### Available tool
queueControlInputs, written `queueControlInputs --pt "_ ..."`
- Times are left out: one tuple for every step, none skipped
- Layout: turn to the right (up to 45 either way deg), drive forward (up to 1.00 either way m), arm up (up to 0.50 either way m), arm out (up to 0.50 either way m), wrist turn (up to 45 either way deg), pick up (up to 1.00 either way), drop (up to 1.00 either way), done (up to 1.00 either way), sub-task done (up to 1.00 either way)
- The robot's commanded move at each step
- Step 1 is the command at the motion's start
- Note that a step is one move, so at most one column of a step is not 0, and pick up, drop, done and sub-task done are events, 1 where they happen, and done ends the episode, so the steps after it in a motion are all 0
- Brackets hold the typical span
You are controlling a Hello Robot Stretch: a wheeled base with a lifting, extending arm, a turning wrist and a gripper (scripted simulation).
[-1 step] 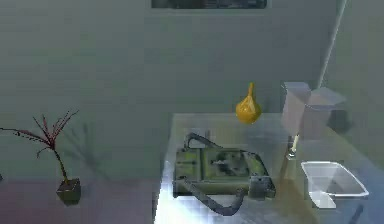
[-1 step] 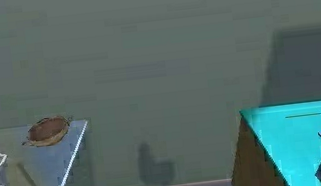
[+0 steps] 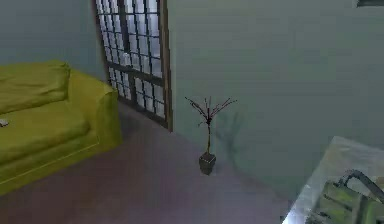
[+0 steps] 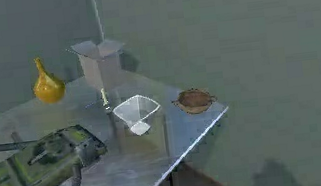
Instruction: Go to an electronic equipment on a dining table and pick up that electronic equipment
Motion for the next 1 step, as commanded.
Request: queueControlInputs --pt "-45.0 0.0 0.0 0.0 0.0 0.0 0.0 0.0 0.0"
